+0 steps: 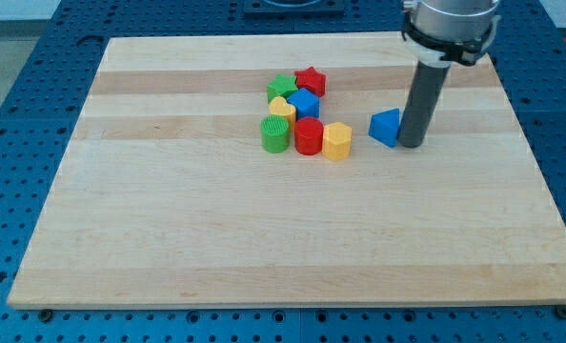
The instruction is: Slide the line of blocks towards the center left
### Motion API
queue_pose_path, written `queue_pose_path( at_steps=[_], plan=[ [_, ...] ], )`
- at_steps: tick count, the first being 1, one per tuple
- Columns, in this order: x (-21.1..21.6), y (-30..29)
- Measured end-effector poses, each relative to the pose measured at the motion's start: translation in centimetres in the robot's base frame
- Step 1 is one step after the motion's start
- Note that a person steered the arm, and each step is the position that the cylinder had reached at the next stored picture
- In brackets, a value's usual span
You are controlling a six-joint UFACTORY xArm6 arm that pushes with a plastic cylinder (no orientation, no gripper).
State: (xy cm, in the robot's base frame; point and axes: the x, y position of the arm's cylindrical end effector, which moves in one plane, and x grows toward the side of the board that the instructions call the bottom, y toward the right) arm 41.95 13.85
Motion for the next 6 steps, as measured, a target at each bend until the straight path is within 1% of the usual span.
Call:
queue_pose_path(
  at_steps=[3, 6],
  plan=[
    [0.2, -9.6],
    [0.2, -17.2]
  ],
)
